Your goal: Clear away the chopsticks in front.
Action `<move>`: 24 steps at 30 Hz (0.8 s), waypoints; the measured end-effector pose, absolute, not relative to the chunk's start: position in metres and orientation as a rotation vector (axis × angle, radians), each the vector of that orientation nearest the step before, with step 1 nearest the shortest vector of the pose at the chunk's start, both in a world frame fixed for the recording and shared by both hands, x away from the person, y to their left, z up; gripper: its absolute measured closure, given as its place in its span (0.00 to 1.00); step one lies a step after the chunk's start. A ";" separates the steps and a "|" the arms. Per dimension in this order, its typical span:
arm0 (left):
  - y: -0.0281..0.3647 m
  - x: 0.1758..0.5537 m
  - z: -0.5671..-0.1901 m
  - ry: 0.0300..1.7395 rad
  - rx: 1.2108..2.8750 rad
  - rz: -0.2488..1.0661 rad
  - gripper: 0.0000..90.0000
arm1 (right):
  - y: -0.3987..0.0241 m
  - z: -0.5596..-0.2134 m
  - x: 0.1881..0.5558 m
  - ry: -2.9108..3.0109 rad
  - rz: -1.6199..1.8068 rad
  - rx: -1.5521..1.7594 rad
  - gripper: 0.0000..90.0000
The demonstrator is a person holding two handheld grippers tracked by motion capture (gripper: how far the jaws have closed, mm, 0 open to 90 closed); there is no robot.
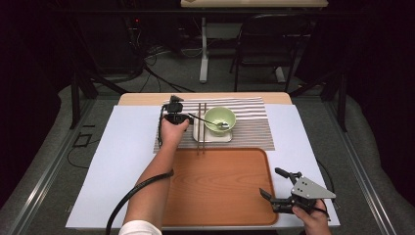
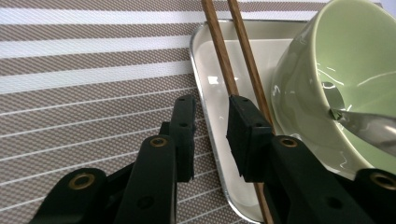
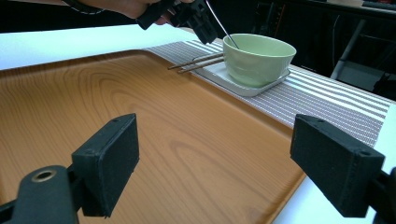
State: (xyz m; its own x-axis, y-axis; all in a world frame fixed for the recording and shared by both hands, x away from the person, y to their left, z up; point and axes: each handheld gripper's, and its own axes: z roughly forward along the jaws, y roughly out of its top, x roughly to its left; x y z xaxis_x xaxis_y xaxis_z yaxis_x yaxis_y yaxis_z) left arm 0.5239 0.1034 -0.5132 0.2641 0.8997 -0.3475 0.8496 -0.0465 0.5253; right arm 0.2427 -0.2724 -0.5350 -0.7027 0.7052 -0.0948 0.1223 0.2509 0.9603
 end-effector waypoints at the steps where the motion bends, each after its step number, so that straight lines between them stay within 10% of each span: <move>1: 0.102 0.524 -0.514 1.585 1.887 0.094 0.82 | -0.272 -0.535 0.243 2.009 1.472 0.750 0.17; 24: 0.090 0.530 -0.523 1.616 1.837 -0.033 0.90 | -0.272 -0.535 0.243 2.011 1.474 0.746 0.17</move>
State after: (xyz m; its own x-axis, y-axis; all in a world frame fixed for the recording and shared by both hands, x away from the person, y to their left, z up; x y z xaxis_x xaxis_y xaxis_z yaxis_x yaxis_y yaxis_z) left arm 0.5296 0.0899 -0.5229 0.2280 0.8683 -0.4406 0.8854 0.0033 0.4648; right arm 0.2426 -0.2723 -0.5349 -0.7055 0.7023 -0.0953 0.1208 0.2517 0.9602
